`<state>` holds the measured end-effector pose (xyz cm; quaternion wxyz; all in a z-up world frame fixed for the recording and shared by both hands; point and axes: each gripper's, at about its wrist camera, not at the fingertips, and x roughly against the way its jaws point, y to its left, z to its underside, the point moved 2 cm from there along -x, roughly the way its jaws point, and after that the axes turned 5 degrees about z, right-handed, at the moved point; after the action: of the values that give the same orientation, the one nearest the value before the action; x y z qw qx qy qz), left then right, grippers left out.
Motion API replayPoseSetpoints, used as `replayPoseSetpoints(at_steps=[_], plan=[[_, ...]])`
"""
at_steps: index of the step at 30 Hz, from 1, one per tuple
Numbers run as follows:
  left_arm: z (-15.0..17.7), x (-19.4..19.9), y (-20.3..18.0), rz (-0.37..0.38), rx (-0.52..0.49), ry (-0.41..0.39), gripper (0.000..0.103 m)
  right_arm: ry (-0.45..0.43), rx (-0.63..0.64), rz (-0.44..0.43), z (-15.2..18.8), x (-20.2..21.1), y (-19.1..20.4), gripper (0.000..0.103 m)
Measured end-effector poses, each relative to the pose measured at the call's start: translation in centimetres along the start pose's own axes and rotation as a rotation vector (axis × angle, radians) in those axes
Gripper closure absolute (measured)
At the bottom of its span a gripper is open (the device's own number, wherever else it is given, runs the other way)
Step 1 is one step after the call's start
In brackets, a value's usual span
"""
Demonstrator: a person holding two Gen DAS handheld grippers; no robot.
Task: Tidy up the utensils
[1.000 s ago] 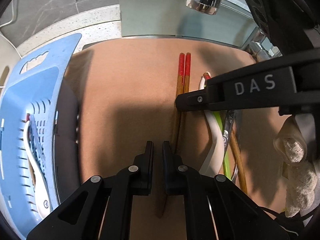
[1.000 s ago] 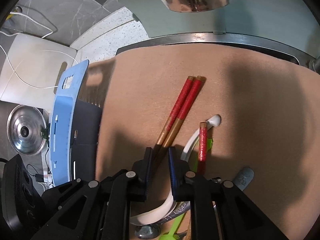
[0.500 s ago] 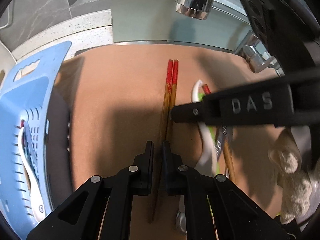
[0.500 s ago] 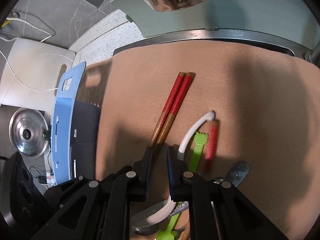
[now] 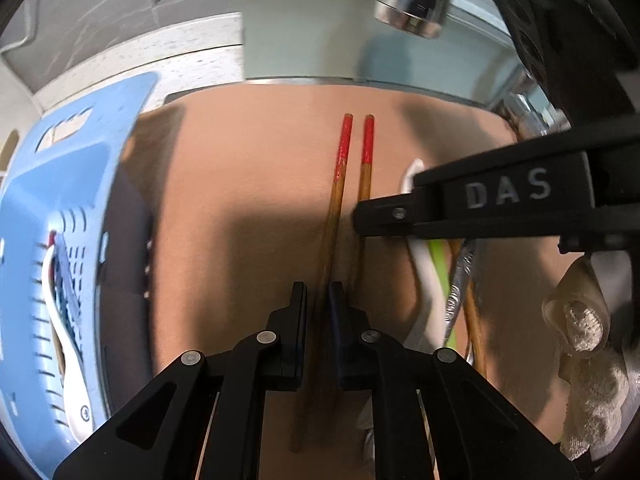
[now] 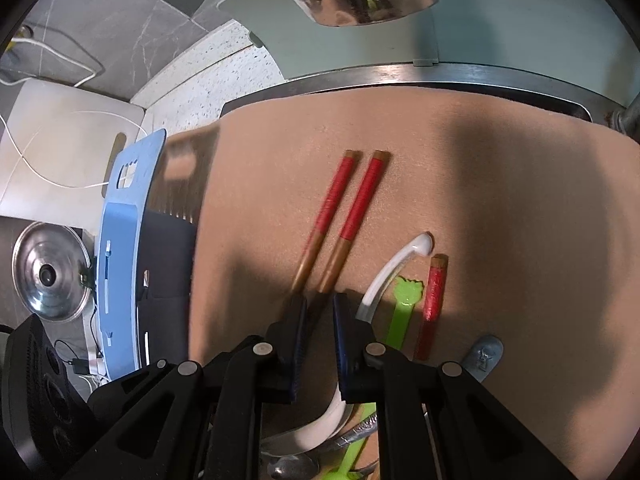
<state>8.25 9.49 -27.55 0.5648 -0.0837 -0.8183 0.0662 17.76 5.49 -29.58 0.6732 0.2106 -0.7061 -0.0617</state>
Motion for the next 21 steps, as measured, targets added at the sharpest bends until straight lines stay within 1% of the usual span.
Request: replayPoseSetpoints(at_steps=[2,5,10,12,17,21], plan=[[0.1,0.3,0.9,-0.018,0.026,-0.006,0.093,-0.001,-0.002,0.004,-0.1,0.0,0.1,0.092],[0.3,0.5,1.8,-0.011,0.054,-0.010,0.093,-0.005,0.009,0.018,-0.2,-0.3,0.5,0.092],[0.6,0.3,1.9,-0.005,0.064,-0.009,0.092,-0.019,0.054,0.066,-0.6,-0.8,1.7,0.092],[0.2,-0.2,1.9,0.005,0.069,-0.013,0.092,-0.017,0.066,0.075,-0.8,-1.0,2.0,0.092],[-0.1,-0.5,2.1,0.023,0.066,-0.022,0.093,-0.001,0.057,0.046,-1.1,-1.1,1.5,0.093],[0.6,0.0,2.3,0.031,0.070,-0.027,0.094,0.003,0.029,0.015,-1.0,-0.9,0.9,0.094]])
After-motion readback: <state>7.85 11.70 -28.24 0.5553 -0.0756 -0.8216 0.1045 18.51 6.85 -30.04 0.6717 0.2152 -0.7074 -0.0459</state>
